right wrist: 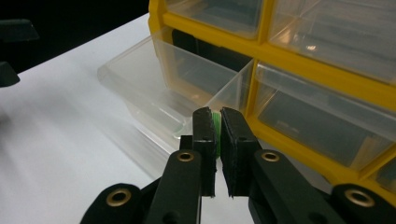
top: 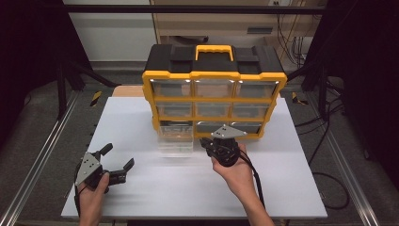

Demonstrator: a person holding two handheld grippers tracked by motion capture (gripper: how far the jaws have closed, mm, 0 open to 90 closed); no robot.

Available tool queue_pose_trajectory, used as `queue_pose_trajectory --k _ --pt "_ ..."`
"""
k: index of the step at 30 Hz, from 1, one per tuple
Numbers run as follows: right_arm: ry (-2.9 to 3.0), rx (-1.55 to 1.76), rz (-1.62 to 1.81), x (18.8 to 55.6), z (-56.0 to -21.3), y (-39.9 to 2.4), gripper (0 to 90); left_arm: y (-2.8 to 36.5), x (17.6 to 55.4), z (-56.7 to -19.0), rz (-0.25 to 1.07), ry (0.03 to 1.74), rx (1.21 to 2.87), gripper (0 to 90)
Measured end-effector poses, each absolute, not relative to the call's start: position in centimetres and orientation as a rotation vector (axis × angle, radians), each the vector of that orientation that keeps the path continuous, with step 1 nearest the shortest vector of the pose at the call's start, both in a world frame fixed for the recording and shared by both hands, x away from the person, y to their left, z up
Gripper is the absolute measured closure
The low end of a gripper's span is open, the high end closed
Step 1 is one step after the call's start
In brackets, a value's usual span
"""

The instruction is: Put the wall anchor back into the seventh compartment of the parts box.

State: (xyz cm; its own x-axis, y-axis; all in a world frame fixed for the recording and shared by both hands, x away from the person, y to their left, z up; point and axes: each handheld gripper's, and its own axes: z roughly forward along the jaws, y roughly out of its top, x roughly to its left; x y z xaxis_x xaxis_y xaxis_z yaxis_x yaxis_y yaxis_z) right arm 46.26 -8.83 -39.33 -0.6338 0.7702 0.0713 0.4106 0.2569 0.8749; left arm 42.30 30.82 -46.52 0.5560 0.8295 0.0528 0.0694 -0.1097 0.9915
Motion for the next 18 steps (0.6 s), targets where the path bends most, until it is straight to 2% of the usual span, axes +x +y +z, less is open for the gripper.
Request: queue_pose_trajectory --k 18 --pt "2.153 1.017 1.363 47.6 -36.6 -7.5 84.9 30.9 42.3 -46.5 0.771 0.787 1.563 0.9"
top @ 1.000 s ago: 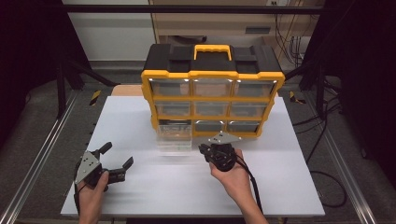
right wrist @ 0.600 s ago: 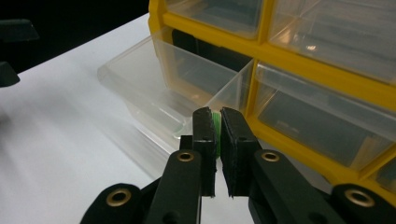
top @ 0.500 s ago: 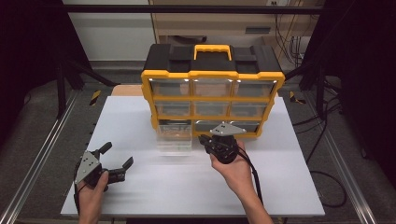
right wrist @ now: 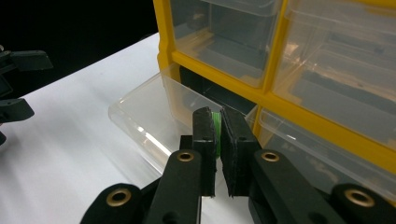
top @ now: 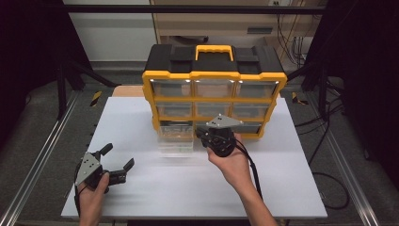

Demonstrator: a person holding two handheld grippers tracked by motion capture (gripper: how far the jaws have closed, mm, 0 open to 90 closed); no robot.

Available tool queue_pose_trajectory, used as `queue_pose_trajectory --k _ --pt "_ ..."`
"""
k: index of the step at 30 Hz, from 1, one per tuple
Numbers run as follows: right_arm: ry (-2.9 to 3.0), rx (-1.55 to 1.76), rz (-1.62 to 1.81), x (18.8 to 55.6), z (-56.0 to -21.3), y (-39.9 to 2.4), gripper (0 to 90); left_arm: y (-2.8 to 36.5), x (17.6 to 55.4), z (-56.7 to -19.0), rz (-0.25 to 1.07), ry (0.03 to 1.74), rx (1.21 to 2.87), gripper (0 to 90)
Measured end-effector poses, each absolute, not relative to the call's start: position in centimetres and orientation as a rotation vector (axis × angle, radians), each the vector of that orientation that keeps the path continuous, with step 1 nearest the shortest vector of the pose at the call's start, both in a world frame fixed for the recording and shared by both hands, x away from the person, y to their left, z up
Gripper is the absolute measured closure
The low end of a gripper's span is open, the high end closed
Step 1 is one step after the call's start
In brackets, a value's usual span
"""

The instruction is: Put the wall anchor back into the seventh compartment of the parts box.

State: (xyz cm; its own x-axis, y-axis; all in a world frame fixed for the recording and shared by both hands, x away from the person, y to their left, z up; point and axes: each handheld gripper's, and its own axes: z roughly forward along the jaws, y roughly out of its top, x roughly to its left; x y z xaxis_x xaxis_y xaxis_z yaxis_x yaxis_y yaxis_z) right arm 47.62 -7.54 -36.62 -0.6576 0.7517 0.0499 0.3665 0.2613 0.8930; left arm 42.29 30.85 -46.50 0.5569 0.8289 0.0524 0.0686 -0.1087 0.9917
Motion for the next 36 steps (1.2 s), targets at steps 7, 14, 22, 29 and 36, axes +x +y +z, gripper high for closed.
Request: queue_pose_trajectory --k 7,14,22,29,36 --pt "2.170 1.001 1.359 48.3 -36.2 -6.6 84.9 30.9 42.3 -46.5 0.773 0.789 1.560 0.9" --pt "2.183 0.982 1.360 48.7 -35.9 -5.9 84.9 30.9 42.3 -46.5 0.771 0.788 1.559 0.9" --pt "2.192 0.969 1.358 49.0 -35.7 -5.3 84.9 31.0 42.3 -46.5 0.771 0.790 1.557 0.9" --pt "2.199 0.961 1.351 49.3 -35.7 -4.9 84.9 30.9 42.3 -46.5 0.770 0.789 1.561 0.9" --pt "2.207 0.956 1.344 49.6 -35.5 -4.5 84.9 30.9 42.4 -46.5 0.770 0.787 1.562 0.9"
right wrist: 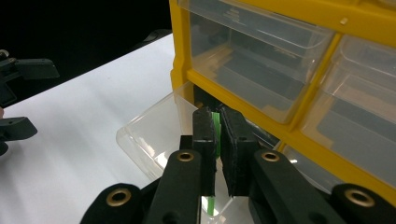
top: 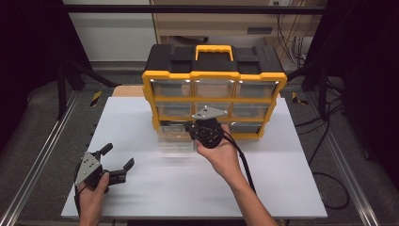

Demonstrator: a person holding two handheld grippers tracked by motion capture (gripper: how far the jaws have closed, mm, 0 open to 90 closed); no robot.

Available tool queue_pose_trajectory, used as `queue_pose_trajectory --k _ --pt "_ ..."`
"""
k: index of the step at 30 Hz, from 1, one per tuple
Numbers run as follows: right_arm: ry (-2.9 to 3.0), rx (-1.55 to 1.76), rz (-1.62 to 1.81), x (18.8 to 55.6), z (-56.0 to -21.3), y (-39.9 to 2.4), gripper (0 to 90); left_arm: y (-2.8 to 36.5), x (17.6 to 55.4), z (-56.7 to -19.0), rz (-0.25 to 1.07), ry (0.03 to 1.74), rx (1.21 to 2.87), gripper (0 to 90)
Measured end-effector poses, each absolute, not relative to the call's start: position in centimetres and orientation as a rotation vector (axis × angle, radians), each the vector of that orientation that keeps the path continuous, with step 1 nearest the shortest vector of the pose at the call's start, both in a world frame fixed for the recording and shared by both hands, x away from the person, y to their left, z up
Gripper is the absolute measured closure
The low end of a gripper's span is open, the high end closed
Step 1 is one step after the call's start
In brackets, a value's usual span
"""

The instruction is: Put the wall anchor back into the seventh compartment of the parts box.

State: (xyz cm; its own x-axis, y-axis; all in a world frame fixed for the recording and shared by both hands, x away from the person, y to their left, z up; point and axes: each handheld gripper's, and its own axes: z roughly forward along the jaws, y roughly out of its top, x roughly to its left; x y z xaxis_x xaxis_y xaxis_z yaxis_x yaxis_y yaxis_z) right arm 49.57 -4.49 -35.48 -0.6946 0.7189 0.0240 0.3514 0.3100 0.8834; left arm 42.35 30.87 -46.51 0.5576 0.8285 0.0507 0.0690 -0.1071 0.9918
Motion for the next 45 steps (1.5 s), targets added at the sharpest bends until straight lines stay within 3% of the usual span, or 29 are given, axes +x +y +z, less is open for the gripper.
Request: queue_pose_trajectory --k 45 --pt "2.400 0.899 1.176 51.9 -36.2 -0.3 84.9 31.1 42.3 -46.5 0.768 0.791 1.554 0.9"
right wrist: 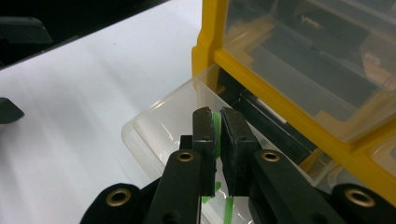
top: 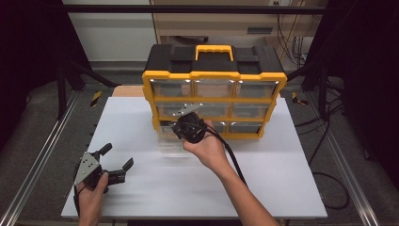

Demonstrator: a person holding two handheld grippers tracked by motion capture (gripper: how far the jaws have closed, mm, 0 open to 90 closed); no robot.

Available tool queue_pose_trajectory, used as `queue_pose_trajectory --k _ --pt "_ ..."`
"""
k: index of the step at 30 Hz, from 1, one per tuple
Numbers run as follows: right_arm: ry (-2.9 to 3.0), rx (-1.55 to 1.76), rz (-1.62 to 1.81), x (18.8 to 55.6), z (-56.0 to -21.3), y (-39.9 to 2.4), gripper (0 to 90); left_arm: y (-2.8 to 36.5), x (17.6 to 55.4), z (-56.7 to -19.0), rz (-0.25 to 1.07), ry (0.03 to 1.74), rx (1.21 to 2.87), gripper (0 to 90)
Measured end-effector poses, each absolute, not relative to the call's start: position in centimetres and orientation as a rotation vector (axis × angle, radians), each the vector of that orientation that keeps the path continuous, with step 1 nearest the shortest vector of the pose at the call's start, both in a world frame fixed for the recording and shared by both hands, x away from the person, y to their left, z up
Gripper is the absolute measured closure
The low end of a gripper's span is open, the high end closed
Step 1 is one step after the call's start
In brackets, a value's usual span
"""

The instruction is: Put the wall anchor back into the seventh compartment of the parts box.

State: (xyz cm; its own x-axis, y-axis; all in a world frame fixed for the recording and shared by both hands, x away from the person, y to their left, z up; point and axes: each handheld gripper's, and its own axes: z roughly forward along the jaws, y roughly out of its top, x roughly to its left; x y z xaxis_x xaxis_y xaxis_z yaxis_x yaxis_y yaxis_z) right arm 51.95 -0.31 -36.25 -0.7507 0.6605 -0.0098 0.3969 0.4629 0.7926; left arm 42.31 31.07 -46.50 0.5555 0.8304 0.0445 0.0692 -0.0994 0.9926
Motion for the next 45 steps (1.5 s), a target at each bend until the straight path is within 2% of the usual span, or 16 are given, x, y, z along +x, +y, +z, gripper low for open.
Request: queue_pose_trajectory --k 14,18,26,34,41,45 --pt "2.458 0.928 1.078 52.7 -37.5 0.0 84.6 31.2 42.4 -46.5 0.772 0.797 1.553 0.7" --pt "2.434 0.924 1.115 52.4 -37.2 -0.2 79.4 31.2 42.4 -46.5 0.771 0.799 1.549 0.7" --pt "2.342 0.928 1.228 51.0 -35.8 -1.4 62.1 31.2 42.4 -46.5 0.772 0.797 1.551 0.7" --pt "2.227 0.971 1.335 49.9 -35.5 -3.2 36.2 31.0 42.3 -46.5 0.772 0.790 1.559 0.6" --pt "2.150 0.993 1.385 48.9 -35.3 -4.7 18.3 31.0 42.3 -46.5 0.775 0.791 1.567 0.7" --pt "2.121 0.999 1.426 48.5 -35.1 -5.6 12.1 31.0 42.3 -46.5 0.777 0.790 1.569 0.7"
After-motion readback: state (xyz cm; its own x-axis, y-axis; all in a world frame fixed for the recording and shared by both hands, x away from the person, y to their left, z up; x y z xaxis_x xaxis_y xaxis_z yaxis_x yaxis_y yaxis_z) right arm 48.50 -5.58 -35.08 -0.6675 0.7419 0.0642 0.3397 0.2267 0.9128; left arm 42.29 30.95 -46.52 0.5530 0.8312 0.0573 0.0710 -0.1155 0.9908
